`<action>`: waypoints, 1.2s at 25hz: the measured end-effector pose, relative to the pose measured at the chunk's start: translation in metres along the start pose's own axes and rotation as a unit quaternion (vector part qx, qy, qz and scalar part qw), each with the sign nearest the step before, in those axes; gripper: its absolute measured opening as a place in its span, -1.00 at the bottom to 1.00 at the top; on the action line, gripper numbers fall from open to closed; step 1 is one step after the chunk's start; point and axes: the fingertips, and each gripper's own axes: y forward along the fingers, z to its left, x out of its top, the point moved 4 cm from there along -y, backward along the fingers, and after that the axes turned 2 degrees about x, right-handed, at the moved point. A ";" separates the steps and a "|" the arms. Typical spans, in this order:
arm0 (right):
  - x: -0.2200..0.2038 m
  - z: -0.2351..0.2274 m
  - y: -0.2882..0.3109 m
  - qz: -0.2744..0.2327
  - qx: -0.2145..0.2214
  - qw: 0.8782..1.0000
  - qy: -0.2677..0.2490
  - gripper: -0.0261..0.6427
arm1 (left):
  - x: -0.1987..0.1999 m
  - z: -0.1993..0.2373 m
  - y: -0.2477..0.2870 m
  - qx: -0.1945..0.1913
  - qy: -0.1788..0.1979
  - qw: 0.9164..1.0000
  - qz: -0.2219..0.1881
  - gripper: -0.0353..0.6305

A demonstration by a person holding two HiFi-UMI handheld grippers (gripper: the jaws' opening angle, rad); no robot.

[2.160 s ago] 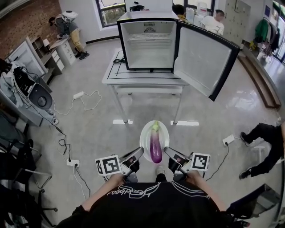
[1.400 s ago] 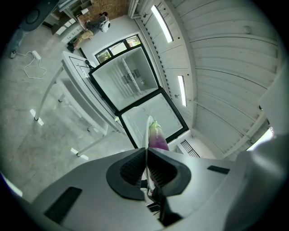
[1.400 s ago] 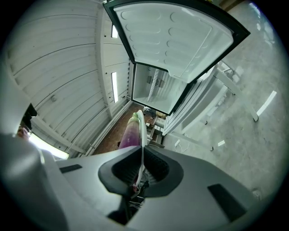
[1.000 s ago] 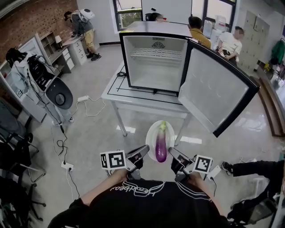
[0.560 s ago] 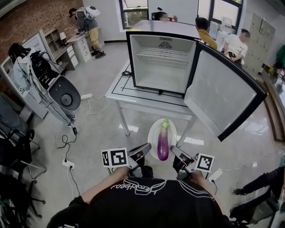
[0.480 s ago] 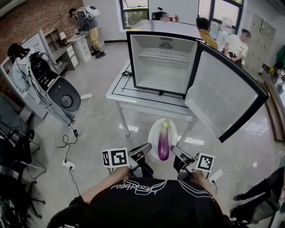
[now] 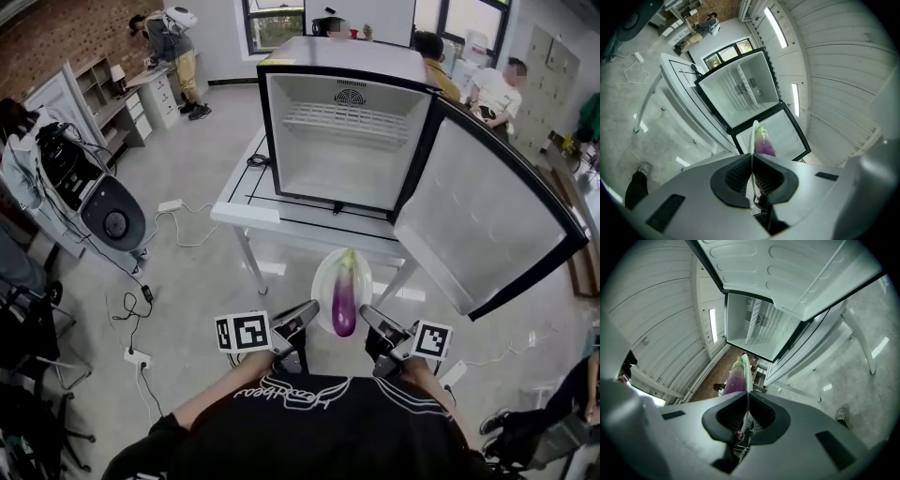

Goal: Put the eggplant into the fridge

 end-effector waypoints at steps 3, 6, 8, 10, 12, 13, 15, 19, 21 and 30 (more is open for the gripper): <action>0.018 -0.012 0.022 -0.006 -0.005 1.000 0.001 -0.87 | 0.026 0.015 0.014 0.000 -0.002 1.000 0.006 -0.87; 0.036 -0.023 0.044 -0.013 -0.011 1.000 0.006 -0.87 | 0.054 0.029 0.029 0.002 -0.004 1.000 0.011 -0.86; 0.047 -0.030 0.058 -0.020 -0.018 1.000 0.008 -0.87 | 0.071 0.037 0.037 0.003 -0.006 1.000 0.014 -0.86; 0.059 -0.036 0.073 -0.027 -0.025 0.999 0.010 -0.87 | 0.088 0.045 0.045 0.002 -0.009 1.000 0.018 -0.87; 0.066 -0.041 0.089 -0.032 -0.028 0.999 0.012 -0.87 | 0.104 0.056 0.049 0.002 -0.012 1.000 0.022 -0.87; 0.067 -0.045 0.097 -0.035 -0.030 0.999 0.012 -0.87 | 0.111 0.062 0.050 0.002 -0.012 1.000 0.024 -0.87; 0.070 -0.051 0.111 -0.044 -0.035 0.998 0.010 -0.87 | 0.126 0.073 0.052 0.002 -0.007 1.000 0.029 -0.87; 0.091 -0.057 0.134 -0.064 -0.039 0.997 0.001 -0.87 | 0.157 0.081 0.068 -0.005 0.005 0.999 0.039 -0.86; 0.101 -0.059 0.142 -0.073 -0.042 0.996 -0.004 -0.87 | 0.170 0.084 0.077 -0.009 0.007 0.999 0.045 -0.86; 0.128 -0.078 0.171 -0.098 -0.070 0.993 -0.015 -0.87 | 0.208 0.109 0.105 -0.014 0.013 0.998 0.062 -0.86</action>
